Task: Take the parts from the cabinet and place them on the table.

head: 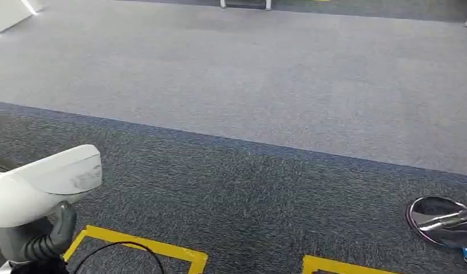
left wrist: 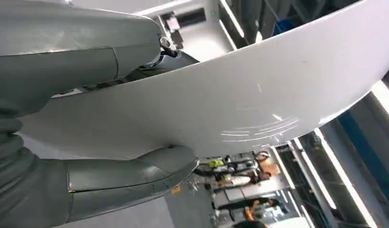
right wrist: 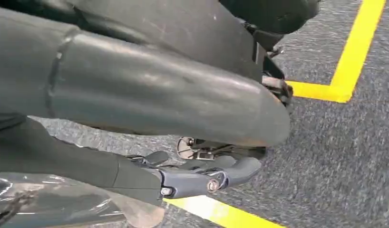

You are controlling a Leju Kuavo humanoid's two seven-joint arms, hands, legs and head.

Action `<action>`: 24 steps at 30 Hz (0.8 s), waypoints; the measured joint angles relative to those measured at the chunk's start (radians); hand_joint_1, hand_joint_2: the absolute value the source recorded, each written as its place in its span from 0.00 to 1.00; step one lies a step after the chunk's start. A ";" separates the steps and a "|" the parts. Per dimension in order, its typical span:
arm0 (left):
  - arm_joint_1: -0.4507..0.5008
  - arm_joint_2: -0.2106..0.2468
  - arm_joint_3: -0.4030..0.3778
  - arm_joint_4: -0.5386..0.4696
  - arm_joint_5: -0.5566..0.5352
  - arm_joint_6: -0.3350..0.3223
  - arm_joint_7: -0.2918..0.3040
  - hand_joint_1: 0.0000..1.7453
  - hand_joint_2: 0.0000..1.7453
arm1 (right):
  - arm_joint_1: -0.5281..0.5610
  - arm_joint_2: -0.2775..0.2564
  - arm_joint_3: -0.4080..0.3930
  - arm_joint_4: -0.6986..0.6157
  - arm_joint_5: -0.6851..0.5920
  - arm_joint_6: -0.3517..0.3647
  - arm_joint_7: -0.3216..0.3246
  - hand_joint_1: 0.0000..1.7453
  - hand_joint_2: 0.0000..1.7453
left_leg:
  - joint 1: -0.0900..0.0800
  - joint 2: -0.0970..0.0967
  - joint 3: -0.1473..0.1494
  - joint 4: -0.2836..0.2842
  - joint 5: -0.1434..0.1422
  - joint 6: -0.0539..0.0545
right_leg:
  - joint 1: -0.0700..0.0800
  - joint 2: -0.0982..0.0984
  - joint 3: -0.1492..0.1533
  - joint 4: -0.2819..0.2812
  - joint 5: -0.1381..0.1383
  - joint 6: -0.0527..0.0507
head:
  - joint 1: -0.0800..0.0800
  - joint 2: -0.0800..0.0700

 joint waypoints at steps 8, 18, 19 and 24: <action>0.009 0.000 0.004 0.000 0.001 0.003 0.000 1.00 1.00 | -0.006 -0.001 0.000 0.000 0.005 -0.001 -0.001 0.00 0.00 | -0.010 0.024 0.105 -0.215 0.063 0.041 | 0.001 -0.035 0.021 0.003 -0.030 0.043 | 0.002 0.000; 0.009 0.000 0.007 0.001 0.001 -0.001 0.000 1.00 1.00 | 0.001 -0.007 0.001 0.000 0.013 -0.007 -0.001 0.00 0.00 | -0.010 -0.092 0.104 -0.208 0.059 0.044 | -0.003 0.155 -0.028 0.016 0.012 0.026 | 0.011 0.000; 0.007 0.000 0.007 0.001 0.001 -0.003 0.000 1.00 1.00 | 0.000 -0.007 0.001 0.000 0.014 -0.007 -0.001 0.00 0.00 | -0.009 -0.104 0.097 -0.203 0.057 0.038 | -0.004 0.151 -0.015 0.002 0.012 0.028 | 0.011 0.000; 0.013 0.000 0.008 0.001 0.001 -0.005 0.000 1.00 1.00 | 0.000 -0.007 0.002 0.000 0.019 -0.011 0.000 0.00 0.00 | -0.009 -0.065 0.078 -0.169 0.034 0.008 | -0.007 0.094 -0.002 -0.013 0.016 0.006 | 0.003 0.000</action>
